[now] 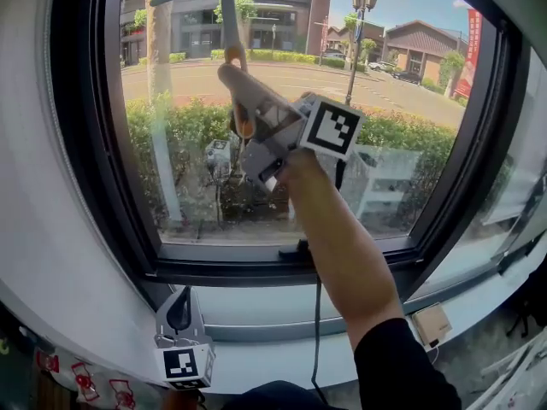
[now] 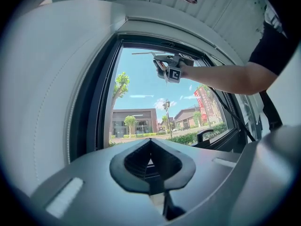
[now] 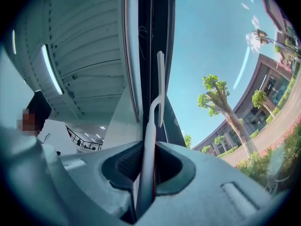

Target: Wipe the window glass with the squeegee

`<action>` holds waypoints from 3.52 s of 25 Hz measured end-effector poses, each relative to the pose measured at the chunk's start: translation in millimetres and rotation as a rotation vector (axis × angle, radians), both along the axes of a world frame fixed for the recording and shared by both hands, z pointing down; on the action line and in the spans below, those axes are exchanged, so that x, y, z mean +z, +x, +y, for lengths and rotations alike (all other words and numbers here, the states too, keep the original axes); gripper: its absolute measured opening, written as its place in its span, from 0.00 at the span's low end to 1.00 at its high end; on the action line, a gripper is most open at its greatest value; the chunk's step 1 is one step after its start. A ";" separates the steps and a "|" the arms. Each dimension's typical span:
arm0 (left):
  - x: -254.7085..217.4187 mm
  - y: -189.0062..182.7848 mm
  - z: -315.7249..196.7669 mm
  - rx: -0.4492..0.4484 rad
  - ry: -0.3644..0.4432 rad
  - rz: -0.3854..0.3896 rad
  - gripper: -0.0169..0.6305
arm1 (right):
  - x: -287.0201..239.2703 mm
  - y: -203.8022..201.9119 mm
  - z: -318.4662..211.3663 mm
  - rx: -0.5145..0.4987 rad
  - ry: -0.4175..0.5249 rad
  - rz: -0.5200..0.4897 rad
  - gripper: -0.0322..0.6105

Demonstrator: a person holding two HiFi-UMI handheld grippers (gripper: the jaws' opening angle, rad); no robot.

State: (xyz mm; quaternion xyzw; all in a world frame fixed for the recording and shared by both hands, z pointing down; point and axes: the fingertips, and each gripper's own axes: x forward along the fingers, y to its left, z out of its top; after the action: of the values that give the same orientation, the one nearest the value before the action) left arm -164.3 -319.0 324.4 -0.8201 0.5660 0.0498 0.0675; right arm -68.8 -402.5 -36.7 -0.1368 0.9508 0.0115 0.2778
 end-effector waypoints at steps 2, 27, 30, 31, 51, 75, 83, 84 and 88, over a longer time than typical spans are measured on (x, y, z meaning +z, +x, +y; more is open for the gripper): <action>-6.8 3.6 1.1 0.001 0.018 -0.001 0.05 | -28.1 16.4 -7.1 0.015 -0.009 -0.032 0.12; 18.0 77.0 -10.0 0.104 -0.027 -0.032 0.05 | 100.3 100.3 14.1 -0.046 -0.137 -0.191 0.12; 24.1 88.7 -10.7 0.128 -0.042 -0.035 0.05 | 134.8 111.6 20.9 -0.035 -0.170 -0.199 0.12; 26.3 92.5 -10.2 0.135 -0.048 -0.039 0.05 | 143.9 113.6 22.9 -0.034 -0.179 -0.199 0.12; -7.4 136.9 -10.9 0.163 -0.019 -0.099 0.05 | 93.1 150.1 50.0 -0.020 -0.056 -0.078 0.12; -25.1 186.1 -5.0 0.063 -0.003 -0.058 0.05 | -37.7 240.4 28.6 -0.099 -0.027 -0.139 0.12; -1.4 203.4 -1.2 0.061 -0.026 -0.066 0.05 | 63.1 239.9 35.5 -0.139 -0.149 -0.131 0.12; 3.8 204.7 -0.2 0.070 -0.021 -0.067 0.05 | 78.9 237.4 37.3 -0.144 -0.167 -0.129 0.12; 29.3 204.1 4.8 0.088 -0.065 -0.076 0.05 | 133.5 232.2 40.6 -0.136 -0.229 -0.123 0.12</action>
State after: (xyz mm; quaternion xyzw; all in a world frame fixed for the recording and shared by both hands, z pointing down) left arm 39.8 -314.2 353.7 -0.8474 0.5276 0.0033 0.0600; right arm 163.4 -361.9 96.8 -0.1034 0.9341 -0.1245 0.3184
